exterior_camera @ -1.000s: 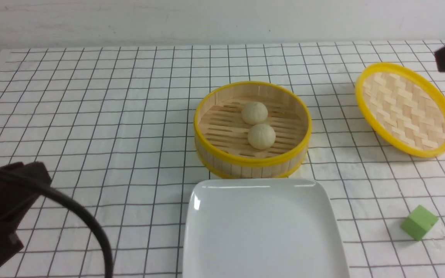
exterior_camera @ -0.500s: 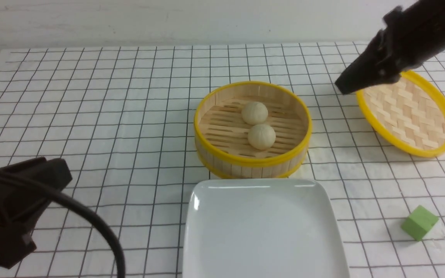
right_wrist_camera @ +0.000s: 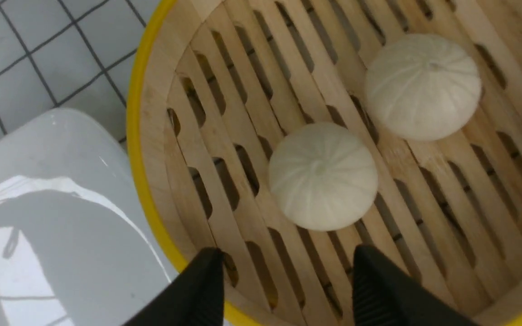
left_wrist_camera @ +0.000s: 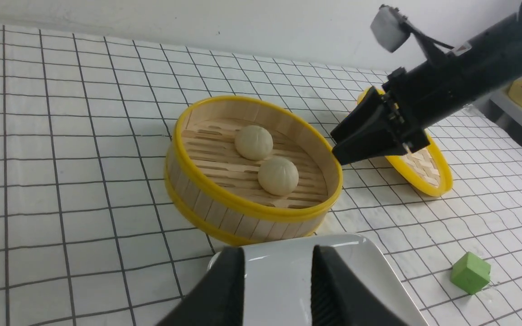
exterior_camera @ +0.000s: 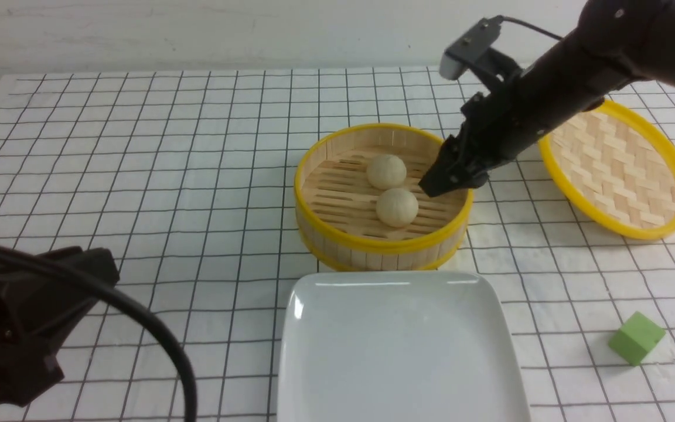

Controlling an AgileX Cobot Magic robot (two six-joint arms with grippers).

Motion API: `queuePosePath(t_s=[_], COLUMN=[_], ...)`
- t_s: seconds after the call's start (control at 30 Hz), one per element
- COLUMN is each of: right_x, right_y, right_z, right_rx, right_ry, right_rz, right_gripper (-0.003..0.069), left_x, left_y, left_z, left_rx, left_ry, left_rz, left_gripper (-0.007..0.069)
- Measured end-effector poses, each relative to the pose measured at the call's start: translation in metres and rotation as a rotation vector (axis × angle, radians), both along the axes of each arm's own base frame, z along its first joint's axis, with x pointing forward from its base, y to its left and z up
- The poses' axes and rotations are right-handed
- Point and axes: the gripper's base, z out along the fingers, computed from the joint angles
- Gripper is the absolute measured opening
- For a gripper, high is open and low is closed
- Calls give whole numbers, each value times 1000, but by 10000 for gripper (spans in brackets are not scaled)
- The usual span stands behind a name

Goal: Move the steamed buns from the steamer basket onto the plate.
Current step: Use the right arm to grab the steamed stuffed bun that is closest to it

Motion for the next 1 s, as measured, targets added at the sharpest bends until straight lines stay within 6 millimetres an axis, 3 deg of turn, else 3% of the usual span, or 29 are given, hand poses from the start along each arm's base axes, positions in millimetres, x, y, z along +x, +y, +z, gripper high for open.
queuePosePath(t_s=[0.23, 0.73, 0.8, 1.0], right_x=[7, 18, 18, 21], right_y=[13, 17, 17, 17], right_z=[-14, -46, -46, -45], right_rx=[-12, -41, -40, -31], right_ry=[-43, -31, -35, -57], right_rz=[-13, -26, -30, -47], right_gripper=[396, 391, 372, 186], left_x=[0, -2, -2, -2], left_y=[-1, -2, -2, -1], left_z=[-1, -3, -3, -3], left_rx=[3, 21, 23, 29], left_ry=[6, 23, 24, 24], left_rz=[-8, -28, -28, -27], left_gripper=[242, 242, 242, 242])
